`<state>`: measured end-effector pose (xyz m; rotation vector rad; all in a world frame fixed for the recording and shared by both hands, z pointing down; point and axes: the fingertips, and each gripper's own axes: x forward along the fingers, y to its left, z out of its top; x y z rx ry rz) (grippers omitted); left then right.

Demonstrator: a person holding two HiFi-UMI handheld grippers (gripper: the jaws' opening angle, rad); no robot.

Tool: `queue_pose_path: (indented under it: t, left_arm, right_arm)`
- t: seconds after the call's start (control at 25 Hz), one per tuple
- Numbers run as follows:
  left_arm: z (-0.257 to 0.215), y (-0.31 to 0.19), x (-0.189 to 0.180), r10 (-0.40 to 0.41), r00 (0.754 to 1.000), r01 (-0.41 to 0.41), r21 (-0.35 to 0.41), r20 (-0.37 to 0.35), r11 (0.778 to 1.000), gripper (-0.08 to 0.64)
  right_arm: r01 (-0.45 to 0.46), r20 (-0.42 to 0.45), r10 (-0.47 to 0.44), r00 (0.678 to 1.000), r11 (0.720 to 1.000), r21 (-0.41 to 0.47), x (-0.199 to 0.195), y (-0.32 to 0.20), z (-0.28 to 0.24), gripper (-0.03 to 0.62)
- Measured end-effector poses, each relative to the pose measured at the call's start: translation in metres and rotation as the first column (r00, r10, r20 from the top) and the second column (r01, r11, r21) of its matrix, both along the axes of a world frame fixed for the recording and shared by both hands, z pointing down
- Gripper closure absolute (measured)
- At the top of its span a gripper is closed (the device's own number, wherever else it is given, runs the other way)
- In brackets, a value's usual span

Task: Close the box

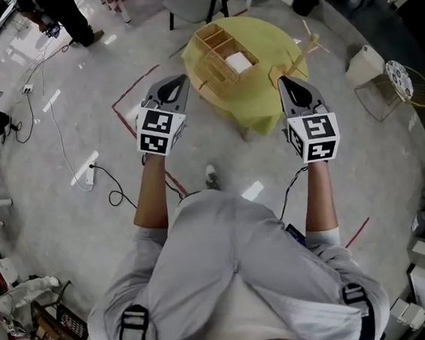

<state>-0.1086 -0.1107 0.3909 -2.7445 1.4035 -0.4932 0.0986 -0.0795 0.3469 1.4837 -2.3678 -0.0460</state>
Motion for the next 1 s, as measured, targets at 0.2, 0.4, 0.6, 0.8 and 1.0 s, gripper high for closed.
queue_pose_path:
  t: [0.2, 0.4, 0.6, 0.8, 1.0]
  left_arm:
    - [0.019, -0.039, -0.009, 0.011, 1.0, -0.011, -0.032, 0.008, 0.999, 0.529]
    - [0.034, -0.07, -0.016, 0.032, 0.999, -0.031, -0.058, 0.011, 0.998, 0.528]
    - [0.047, -0.092, -0.018, 0.042, 0.999, -0.041, -0.084, 0.012, 0.996, 0.529]
    - [0.072, -0.111, -0.012, 0.069, 0.998, -0.066, -0.151, 0.014, 0.986, 0.528]
    - [0.107, -0.13, -0.008, 0.085, 0.996, -0.077, -0.243, 0.021, 0.967, 0.528]
  right_arm:
    - [-0.006, -0.001, 0.006, 1.0, 1.0, -0.017, -0.012, -0.04, 0.011, 0.569]
    - [-0.011, -0.006, 0.011, 1.0, 0.999, -0.033, -0.024, -0.069, 0.024, 0.569]
    - [-0.028, -0.015, 0.027, 1.0, 0.998, -0.061, -0.025, -0.084, 0.036, 0.569]
    - [-0.029, -0.031, 0.026, 0.999, 0.995, -0.095, -0.025, -0.103, 0.053, 0.569]
    - [-0.026, -0.043, 0.02, 0.999, 0.99, -0.136, -0.023, -0.132, 0.073, 0.569]
